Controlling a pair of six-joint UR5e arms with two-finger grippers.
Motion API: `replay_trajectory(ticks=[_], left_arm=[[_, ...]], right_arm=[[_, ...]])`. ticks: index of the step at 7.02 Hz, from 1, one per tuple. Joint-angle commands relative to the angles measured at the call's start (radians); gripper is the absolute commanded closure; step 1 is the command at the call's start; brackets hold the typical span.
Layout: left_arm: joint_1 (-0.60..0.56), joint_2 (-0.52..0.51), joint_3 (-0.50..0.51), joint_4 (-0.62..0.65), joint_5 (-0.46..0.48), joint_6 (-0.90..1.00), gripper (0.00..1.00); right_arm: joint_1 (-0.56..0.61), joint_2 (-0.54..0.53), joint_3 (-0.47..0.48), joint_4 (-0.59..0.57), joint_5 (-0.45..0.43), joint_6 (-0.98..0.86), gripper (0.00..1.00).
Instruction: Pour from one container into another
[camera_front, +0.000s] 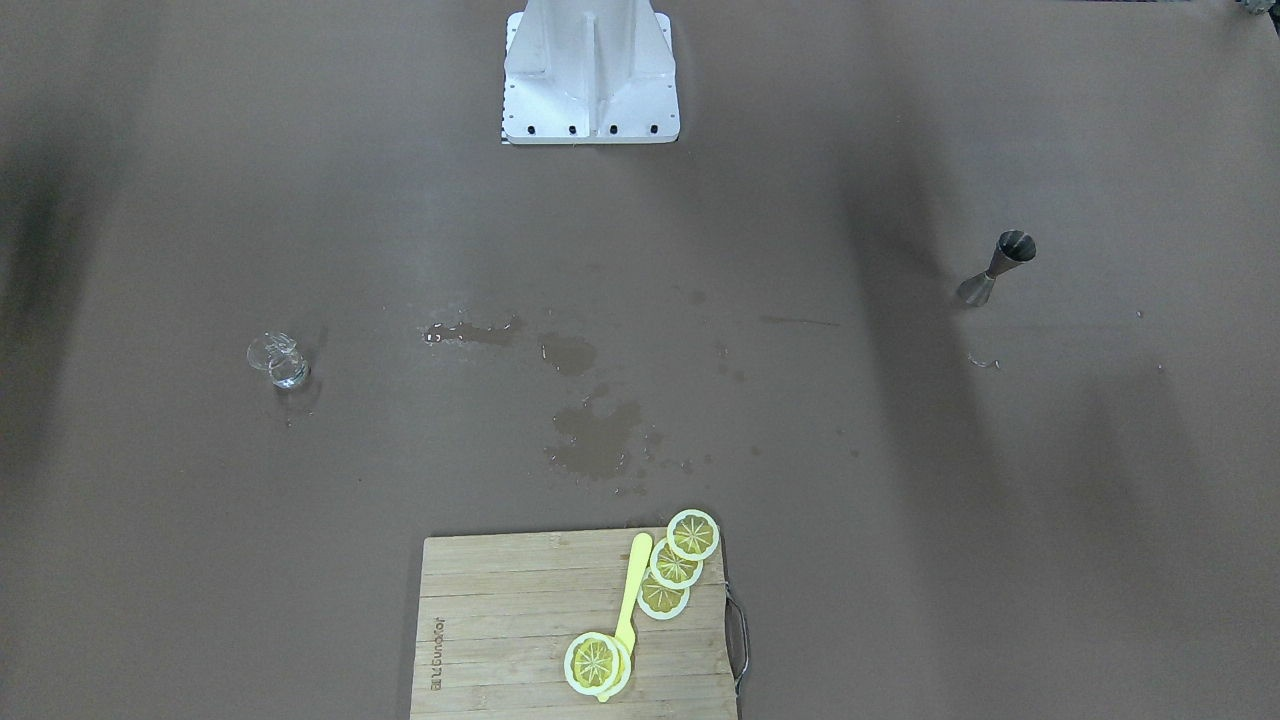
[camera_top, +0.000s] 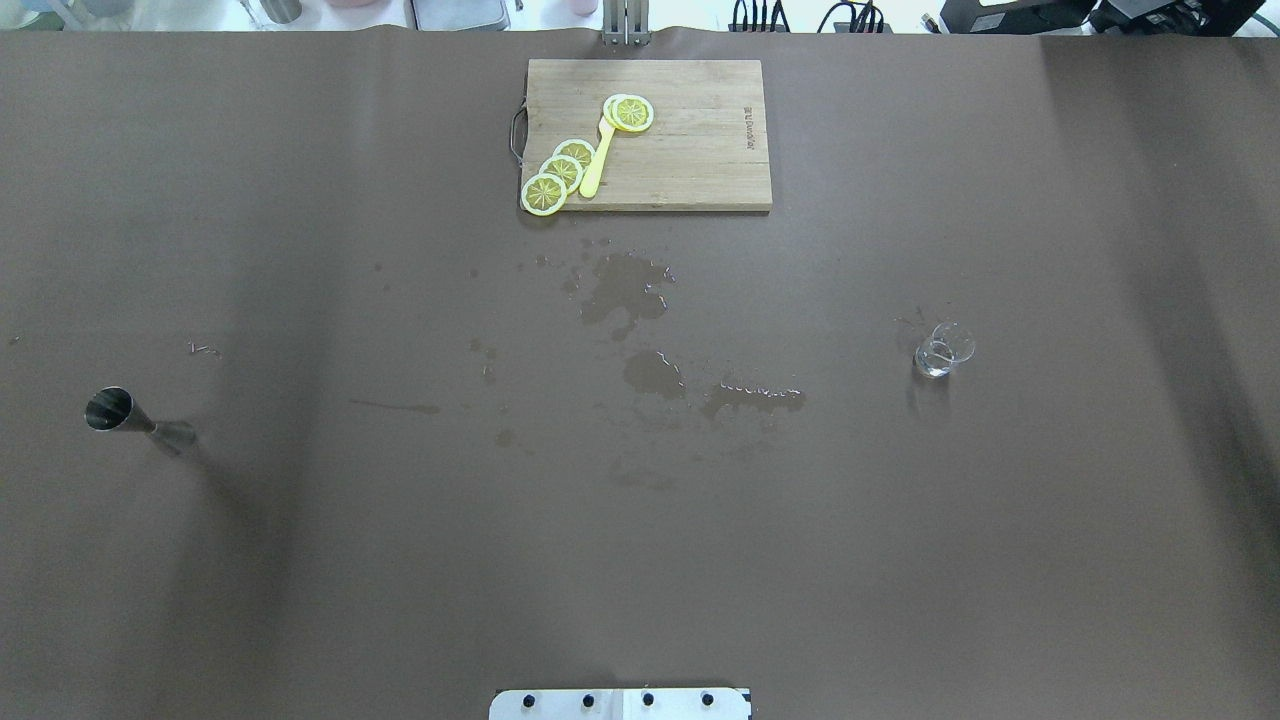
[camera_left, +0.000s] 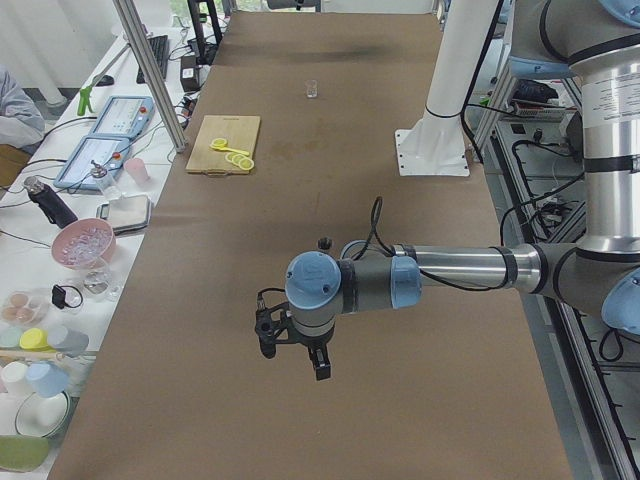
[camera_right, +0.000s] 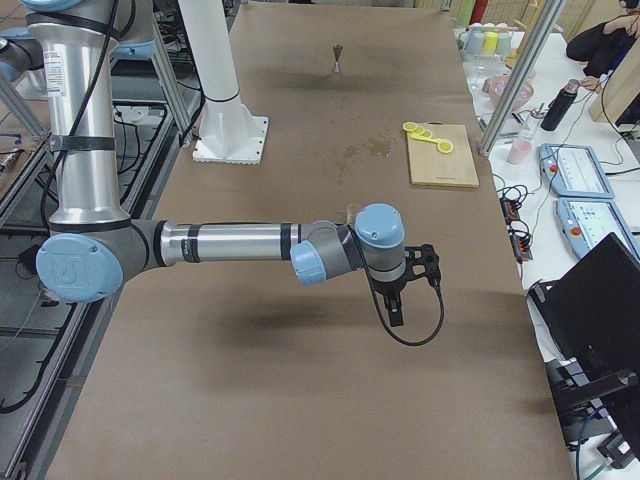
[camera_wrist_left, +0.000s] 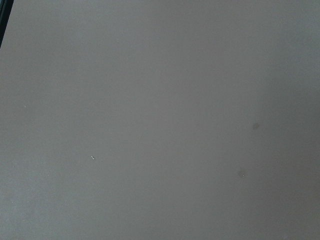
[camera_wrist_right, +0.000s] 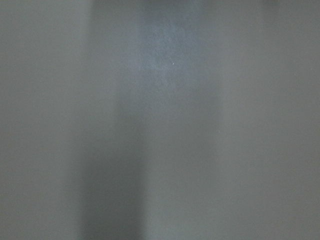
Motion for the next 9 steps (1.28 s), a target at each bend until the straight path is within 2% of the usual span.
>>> replay_trajectory(ticks=[1, 4, 6, 7, 9], left_arm=[[0.000, 0.000, 0.001, 0.000, 0.000, 0.002, 0.01], [0.000, 0.000, 0.004, -0.002, 0.002, 0.005, 0.01], [0.000, 0.000, 0.005, -0.003, 0.002, 0.005, 0.01], [0.000, 0.000, 0.005, -0.003, 0.002, 0.005, 0.01], [0.000, 0.000, 0.005, -0.003, 0.002, 0.005, 0.01]], right_arm=[[-0.039, 0.012, -0.097, 0.230, 0.044, -0.001, 0.00], [-0.069, 0.090, -0.094, 0.234, 0.113, -0.035, 0.00], [-0.104, 0.166, -0.080, 0.232, 0.121, -0.164, 0.00], [-0.105, 0.188, -0.059, 0.226, 0.220, -0.172, 0.00], [-0.166, 0.203, -0.034, 0.266, 0.246, -0.184, 0.00]])
